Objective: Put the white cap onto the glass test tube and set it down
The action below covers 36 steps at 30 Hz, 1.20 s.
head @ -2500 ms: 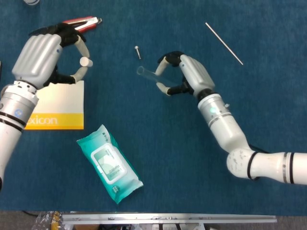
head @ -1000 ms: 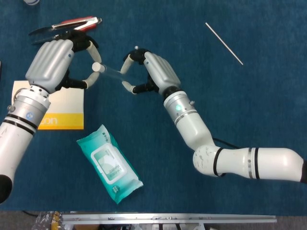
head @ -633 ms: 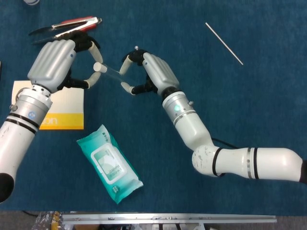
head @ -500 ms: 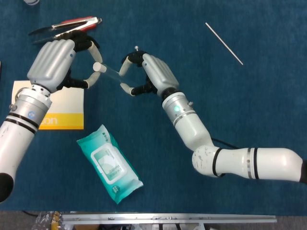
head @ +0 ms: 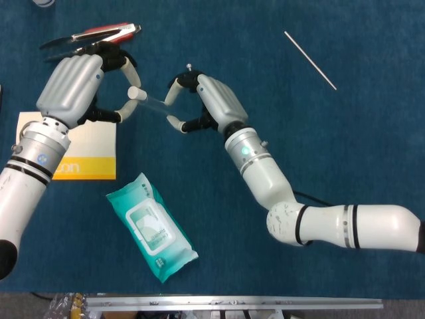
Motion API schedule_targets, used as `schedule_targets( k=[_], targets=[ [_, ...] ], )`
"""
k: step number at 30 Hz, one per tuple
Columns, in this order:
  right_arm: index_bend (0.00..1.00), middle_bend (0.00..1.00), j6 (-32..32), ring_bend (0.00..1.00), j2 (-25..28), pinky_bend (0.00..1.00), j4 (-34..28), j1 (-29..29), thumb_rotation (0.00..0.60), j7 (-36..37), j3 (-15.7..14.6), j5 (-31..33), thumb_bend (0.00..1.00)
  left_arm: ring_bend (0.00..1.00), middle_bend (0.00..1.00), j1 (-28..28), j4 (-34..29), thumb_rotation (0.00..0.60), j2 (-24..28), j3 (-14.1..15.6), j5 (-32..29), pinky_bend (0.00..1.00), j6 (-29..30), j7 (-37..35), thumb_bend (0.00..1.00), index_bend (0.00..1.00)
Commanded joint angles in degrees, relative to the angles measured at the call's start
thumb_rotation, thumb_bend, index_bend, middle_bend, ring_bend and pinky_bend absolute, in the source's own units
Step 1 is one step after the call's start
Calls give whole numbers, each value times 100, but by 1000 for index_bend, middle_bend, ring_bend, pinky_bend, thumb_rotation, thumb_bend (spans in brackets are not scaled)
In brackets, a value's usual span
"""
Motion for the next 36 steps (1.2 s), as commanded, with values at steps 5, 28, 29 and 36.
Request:
schedule_targets(
  k=[5, 28, 29, 36],
  targets=[
    [638, 317, 1, 152, 36, 254, -33, -18, 600, 0, -15, 23, 259, 146, 300, -10, 21, 600, 9, -4, -11, 131, -6, -4, 328, 522],
    [638, 317, 20, 152, 92, 254, -79, -17, 600, 16, -15, 79, 260, 146, 300, -33, 15, 600, -15, 9, 10, 131, -20, -19, 328, 522],
    [638, 317, 21, 152, 88, 254, -71, -12, 600, 16, -14, 81, 260, 146, 300, -36, 9, 600, -23, 10, 4, 131, -24, -21, 328, 522],
    [638, 317, 21, 152, 69, 254, -26, -7, 600, 47, -7, 78, 260, 146, 300, -57, 9, 600, -48, 18, -23, 131, -28, 0, 328, 522]
  ],
)
